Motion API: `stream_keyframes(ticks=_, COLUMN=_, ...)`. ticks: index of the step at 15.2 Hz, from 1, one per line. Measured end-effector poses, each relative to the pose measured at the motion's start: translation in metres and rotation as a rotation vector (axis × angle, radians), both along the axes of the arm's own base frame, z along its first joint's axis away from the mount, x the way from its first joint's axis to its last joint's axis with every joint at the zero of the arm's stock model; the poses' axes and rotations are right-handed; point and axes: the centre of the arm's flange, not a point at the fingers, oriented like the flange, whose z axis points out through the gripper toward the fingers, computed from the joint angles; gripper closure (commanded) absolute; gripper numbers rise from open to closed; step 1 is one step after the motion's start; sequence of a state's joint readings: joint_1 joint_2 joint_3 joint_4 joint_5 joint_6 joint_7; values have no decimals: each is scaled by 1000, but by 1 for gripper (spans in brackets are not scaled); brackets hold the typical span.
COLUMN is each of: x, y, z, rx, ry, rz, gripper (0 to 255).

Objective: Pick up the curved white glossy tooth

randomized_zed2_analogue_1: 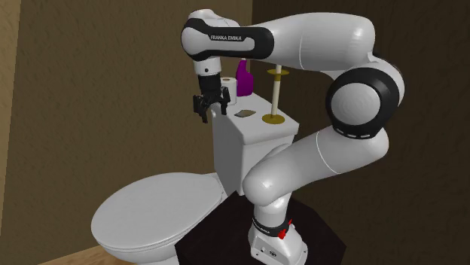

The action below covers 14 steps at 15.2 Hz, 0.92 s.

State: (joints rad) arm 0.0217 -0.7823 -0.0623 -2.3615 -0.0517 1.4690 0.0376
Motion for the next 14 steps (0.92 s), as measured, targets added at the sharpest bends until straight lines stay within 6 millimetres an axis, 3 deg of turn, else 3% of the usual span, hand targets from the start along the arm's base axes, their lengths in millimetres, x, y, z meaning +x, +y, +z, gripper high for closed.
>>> stream_keyframes(ticks=2, x=-4, y=-5, z=1, rx=1, ry=-7, rz=30, gripper=0)
stream_keyframes(ticks=5, x=-26, y=-32, z=0, rx=9, ry=-45, rz=218, gripper=0)
stream_keyframes(ticks=9, x=-47, y=-84, z=-1, rx=21, ry=-102, rz=516, gripper=0)
stream_keyframes(ticks=14, x=-45, y=-160, z=-10, rx=33, ry=-123, rz=847, gripper=0)
